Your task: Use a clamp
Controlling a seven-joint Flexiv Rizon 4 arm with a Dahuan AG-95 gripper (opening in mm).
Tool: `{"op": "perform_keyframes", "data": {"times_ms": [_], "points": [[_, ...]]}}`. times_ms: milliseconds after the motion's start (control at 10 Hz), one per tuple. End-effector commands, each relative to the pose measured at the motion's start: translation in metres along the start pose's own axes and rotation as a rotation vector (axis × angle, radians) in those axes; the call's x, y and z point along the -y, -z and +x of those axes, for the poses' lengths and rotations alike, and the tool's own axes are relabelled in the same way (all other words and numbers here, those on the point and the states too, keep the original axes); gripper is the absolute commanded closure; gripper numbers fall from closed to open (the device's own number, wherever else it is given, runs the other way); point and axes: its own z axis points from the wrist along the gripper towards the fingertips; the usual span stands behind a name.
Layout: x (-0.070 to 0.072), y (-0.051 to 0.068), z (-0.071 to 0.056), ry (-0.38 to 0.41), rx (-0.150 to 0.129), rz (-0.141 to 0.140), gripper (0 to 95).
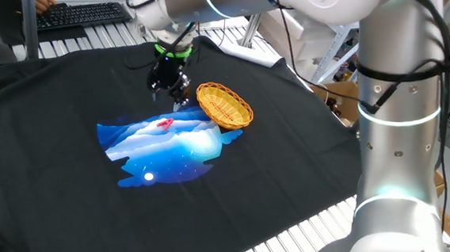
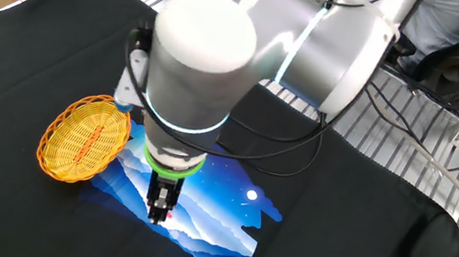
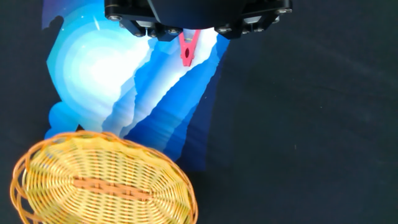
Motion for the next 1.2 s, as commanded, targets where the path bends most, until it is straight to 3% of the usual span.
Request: {"op": "perform_keyframes", "data": {"times_ms": [100,300,700,1200], "points": [[0.0,-0.005,0.006,-0.005,0.046,0.015,38.0],[0.001,-0.01,0.012,-0.011,0.053,0.015,38.0],[0.003,-0.024,0.026,-0.012,0.105,0.008,38.0],[0.003,-0.035,0.028,-0.011,0.151,-0.006,38.0]]}}
